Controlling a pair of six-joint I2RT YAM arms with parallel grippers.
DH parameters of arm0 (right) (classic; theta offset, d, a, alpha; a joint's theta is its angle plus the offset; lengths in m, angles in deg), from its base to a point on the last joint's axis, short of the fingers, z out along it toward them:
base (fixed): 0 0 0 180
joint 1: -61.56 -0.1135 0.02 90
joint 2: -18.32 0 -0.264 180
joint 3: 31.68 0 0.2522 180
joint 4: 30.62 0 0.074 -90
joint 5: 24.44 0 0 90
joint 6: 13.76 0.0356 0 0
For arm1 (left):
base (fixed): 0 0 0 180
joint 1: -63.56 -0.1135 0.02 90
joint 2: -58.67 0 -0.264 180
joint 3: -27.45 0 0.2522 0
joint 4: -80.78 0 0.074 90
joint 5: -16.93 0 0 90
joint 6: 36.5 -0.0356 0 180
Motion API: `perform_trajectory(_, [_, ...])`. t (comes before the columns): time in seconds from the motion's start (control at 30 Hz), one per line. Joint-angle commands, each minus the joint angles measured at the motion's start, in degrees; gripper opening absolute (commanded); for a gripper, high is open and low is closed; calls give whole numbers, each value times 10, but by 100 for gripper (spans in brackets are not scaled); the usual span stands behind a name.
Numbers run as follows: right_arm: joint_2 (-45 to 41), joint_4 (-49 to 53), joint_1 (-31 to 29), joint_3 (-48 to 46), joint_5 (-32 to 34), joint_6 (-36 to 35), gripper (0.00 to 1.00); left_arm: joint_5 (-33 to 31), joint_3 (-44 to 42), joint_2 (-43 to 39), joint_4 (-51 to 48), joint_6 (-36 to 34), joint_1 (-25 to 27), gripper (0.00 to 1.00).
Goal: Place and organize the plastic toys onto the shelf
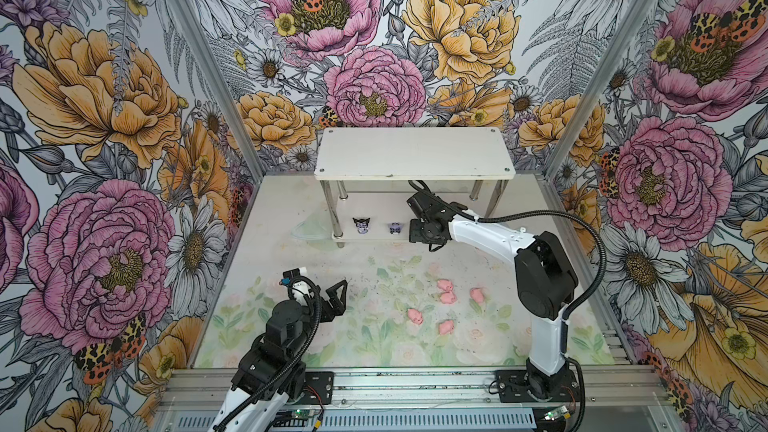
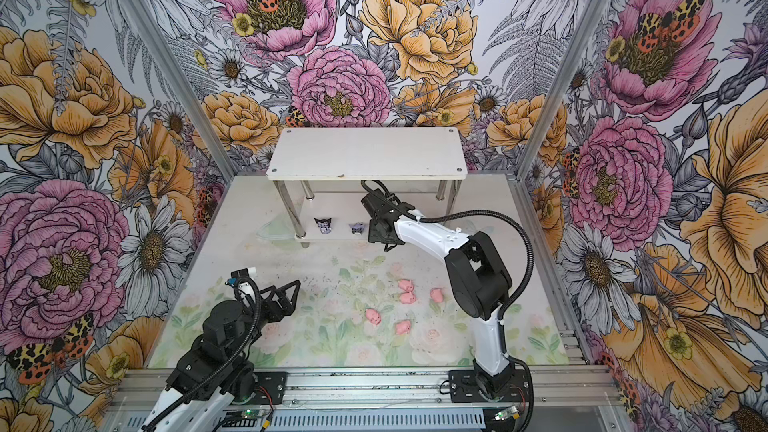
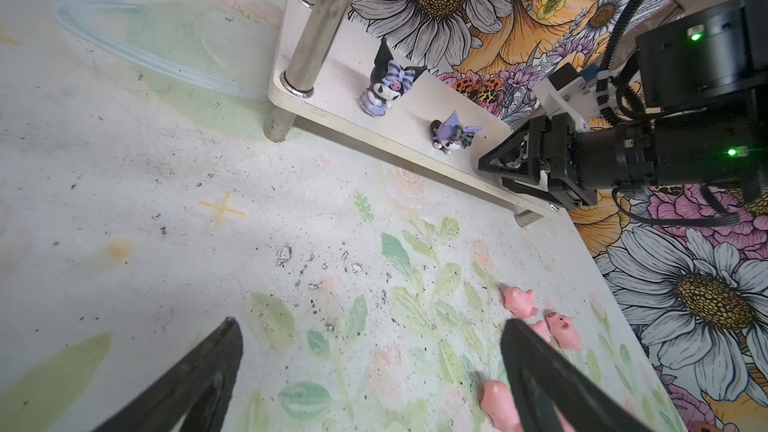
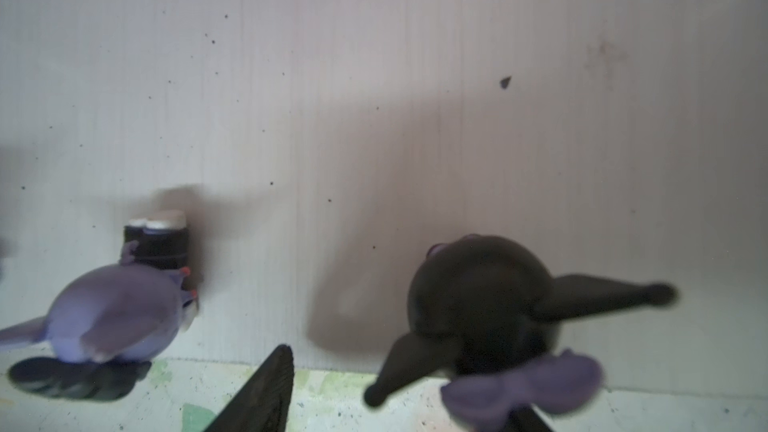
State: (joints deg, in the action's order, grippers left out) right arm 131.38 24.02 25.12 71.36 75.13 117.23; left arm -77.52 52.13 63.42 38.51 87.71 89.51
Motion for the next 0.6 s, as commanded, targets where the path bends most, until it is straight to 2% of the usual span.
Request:
perform_trajectory(0.0, [-4,-15,-3,18,-3,5,66,14,-4,2,4,6,-6,99])
perform_trajectory(0.57, [24,-15,-6,50,-14,2,66,15,-5,3,5,6,-9,99])
